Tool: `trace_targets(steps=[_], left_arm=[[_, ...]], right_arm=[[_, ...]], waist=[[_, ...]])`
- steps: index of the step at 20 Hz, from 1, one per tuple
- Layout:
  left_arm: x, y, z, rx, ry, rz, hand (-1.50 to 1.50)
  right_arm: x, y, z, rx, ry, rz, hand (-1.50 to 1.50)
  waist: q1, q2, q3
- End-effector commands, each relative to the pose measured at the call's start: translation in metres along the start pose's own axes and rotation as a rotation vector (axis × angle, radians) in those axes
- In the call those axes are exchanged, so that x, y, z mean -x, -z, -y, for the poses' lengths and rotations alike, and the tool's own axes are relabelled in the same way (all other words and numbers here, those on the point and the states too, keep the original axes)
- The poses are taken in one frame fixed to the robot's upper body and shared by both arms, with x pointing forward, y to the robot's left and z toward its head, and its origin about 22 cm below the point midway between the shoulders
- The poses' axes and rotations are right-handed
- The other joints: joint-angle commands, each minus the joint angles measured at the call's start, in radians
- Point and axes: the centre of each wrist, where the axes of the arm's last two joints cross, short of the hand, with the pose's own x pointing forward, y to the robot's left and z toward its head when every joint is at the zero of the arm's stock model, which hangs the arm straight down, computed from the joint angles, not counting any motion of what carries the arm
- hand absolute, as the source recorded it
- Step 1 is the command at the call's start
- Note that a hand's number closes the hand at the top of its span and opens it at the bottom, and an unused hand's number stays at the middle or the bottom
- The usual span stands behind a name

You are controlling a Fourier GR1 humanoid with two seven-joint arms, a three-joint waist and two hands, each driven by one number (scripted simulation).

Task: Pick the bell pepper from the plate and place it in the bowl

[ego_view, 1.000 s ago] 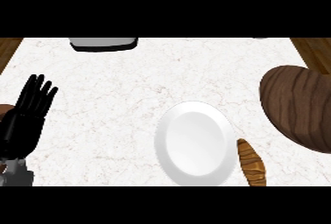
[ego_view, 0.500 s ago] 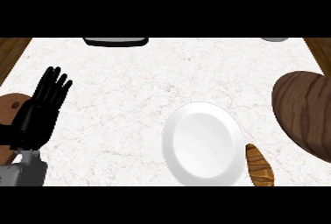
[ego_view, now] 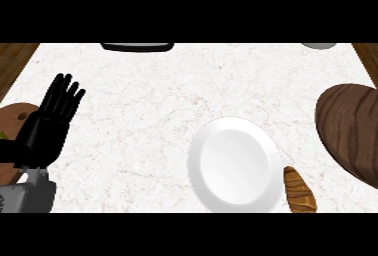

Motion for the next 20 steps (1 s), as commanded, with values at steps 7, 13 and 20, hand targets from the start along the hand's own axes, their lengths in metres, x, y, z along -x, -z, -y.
trace_targets(steps=[7, 13, 20], left_arm=[[-0.004, 0.007, 0.004, 0.029, 0.002, -0.002, 0.00], [0.001, 0.001, 0.011, 0.027, -0.005, 0.007, 0.00], [-0.008, 0.004, -0.002, -0.010, 0.019, -0.006, 0.00]], right_arm=[[0.011, 0.040, -0.066, -0.215, 0.035, -0.213, 1.50], [0.026, 0.031, -0.088, -0.275, 0.195, -0.054, -1.50], [0.019, 0.051, -0.058, -0.044, 0.665, 0.019, -1.50]], waist=[[0.031, 0.011, 0.002], [0.028, 0.013, 0.005], [0.002, 0.003, 0.003]])
